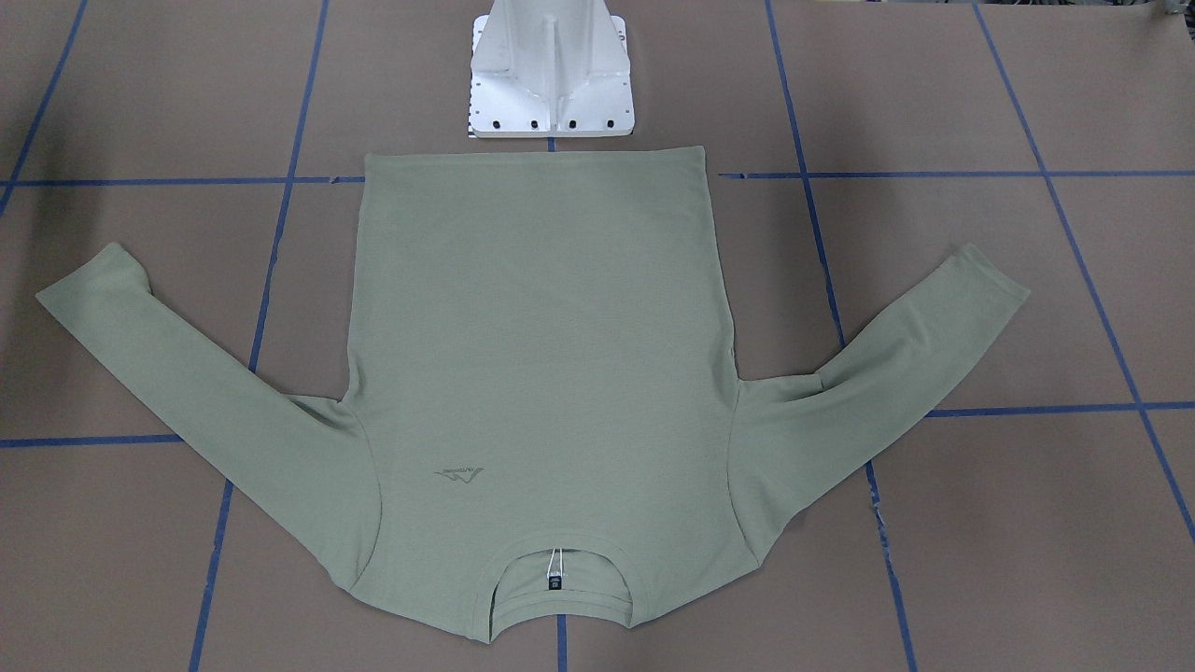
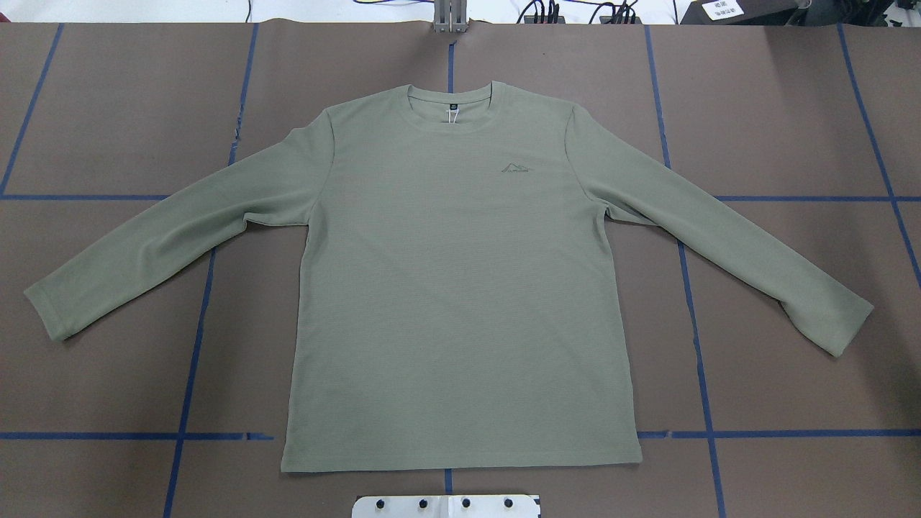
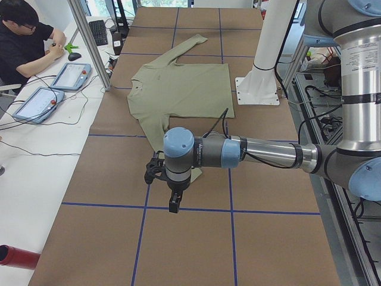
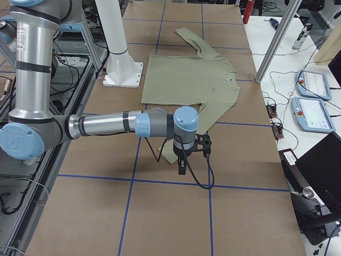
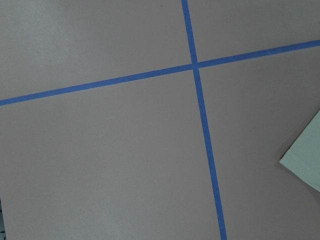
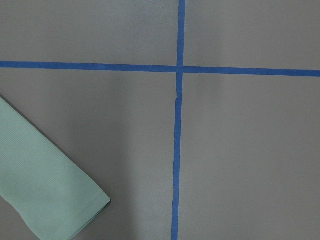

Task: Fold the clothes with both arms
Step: 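Lower the right gripper to the cuff of the sleeve nearest it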

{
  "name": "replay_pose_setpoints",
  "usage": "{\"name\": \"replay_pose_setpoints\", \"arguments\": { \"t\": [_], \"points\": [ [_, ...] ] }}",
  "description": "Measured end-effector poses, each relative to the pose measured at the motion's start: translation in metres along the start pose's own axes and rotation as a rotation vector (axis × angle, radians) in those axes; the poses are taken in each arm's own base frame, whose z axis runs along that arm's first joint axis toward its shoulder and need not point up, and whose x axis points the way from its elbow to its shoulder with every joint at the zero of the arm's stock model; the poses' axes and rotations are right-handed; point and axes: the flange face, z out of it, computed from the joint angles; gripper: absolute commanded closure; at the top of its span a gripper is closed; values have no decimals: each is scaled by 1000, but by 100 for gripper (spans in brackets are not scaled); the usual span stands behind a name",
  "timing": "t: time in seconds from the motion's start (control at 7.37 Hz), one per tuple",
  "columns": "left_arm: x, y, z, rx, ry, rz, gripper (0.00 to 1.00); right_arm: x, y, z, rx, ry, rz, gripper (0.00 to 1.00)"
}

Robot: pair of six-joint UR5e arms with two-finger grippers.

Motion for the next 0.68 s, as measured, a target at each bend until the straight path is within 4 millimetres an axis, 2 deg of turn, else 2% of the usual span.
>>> {"name": "replay_pose_setpoints", "arguments": {
  "t": [0.27, 0.41, 0.68],
  "points": [
    [3, -3, -3, 7, -1, 9, 0, -2, 0, -2, 4, 0, -4, 0],
    [10, -8, -12, 26, -4, 26, 0, -10, -5, -10, 20, -1, -22, 0],
    [26, -33, -36, 85, -11, 70, 0, -41, -24, -20, 44, -4, -71, 0]
  ]
}}
